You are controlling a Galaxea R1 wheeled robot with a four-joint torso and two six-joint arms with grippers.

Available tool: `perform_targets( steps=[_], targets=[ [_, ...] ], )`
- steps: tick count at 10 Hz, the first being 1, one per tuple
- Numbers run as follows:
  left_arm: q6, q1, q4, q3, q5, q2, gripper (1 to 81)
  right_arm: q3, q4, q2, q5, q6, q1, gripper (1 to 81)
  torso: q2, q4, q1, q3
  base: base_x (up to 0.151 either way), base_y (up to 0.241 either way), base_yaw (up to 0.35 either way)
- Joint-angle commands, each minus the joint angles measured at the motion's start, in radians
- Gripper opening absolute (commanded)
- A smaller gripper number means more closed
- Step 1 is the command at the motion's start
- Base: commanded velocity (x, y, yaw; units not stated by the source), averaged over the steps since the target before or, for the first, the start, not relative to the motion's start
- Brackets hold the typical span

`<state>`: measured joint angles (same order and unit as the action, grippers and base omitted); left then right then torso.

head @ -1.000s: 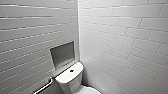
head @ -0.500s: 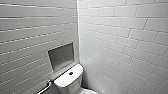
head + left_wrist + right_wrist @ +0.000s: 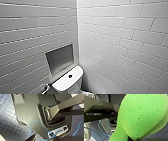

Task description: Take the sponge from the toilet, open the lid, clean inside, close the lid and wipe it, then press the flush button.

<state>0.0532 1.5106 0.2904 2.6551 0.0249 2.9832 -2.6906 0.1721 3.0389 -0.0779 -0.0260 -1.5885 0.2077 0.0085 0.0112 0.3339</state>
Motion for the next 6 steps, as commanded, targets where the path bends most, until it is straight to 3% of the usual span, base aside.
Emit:
perform_targets(
  steps=[1,4,6],
  targets=[
    [-0.004,-0.028,-0.01,-0.004,-0.057,-0.004,81.1,0.002,0.01,0.0,0.066,-0.005,0.02,1.0,0.0,0.0,0.0,0.0,0.093,0.0,0.0],
    [-0.003,-0.028,-0.01,-0.007,-0.057,-0.006,81.1,0.006,0.006,-0.007,0.066,-0.006,0.02,1.0,0.0,0.0,0.001,0.0,0.025,0.0,0.0],
    [0.007,-0.028,-0.011,-0.058,-0.059,-0.042,81.1,0.1,0.0,-0.049,0.061,-0.006,0.009,1.0,0.0,0.0,0.001,0.0,0.0,0.0,0.0]
  ],
)
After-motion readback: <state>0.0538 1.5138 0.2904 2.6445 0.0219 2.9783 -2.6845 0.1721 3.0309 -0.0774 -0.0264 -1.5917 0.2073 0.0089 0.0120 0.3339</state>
